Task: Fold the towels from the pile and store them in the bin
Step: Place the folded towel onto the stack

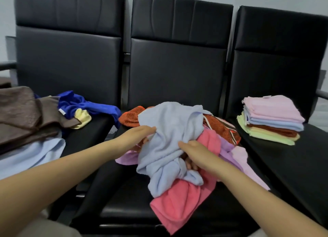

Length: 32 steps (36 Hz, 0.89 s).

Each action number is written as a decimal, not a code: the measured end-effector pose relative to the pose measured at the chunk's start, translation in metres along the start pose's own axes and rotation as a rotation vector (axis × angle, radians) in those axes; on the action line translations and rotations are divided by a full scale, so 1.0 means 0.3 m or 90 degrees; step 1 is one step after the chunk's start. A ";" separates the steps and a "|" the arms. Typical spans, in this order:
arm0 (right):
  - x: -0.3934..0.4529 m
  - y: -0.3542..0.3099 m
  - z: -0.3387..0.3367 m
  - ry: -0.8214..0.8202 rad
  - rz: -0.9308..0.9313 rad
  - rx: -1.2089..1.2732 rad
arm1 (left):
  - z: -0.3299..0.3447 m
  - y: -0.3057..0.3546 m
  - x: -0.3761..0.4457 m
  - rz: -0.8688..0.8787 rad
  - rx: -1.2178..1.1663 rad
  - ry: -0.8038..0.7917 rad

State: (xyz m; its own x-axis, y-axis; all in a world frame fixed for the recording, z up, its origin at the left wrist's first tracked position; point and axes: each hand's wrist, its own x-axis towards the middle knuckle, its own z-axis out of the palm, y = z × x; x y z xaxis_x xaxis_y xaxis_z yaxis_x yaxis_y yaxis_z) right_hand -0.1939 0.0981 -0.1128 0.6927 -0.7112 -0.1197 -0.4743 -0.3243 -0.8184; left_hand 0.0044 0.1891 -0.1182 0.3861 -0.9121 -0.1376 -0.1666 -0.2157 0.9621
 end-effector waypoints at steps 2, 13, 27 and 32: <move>-0.017 0.006 -0.031 -0.005 -0.047 -0.065 | 0.009 -0.001 -0.017 0.081 0.042 0.006; -0.030 -0.031 -0.286 0.105 -0.145 0.793 | 0.118 0.013 -0.022 0.101 -0.052 0.074; -0.052 0.218 -0.301 0.135 0.155 0.391 | 0.235 0.053 -0.009 0.203 -0.013 0.052; -0.131 0.255 -0.288 -0.037 0.141 0.370 | 0.219 0.100 -0.009 0.248 -0.064 0.149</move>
State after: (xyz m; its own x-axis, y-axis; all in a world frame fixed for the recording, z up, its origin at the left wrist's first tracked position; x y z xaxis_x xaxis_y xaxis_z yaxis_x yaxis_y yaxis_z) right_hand -0.3044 0.0472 -0.1222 0.6479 -0.6819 -0.3393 -0.2494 0.2310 -0.9404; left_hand -0.0613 0.1622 -0.1043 0.5077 -0.8131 0.2847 -0.2560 0.1731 0.9511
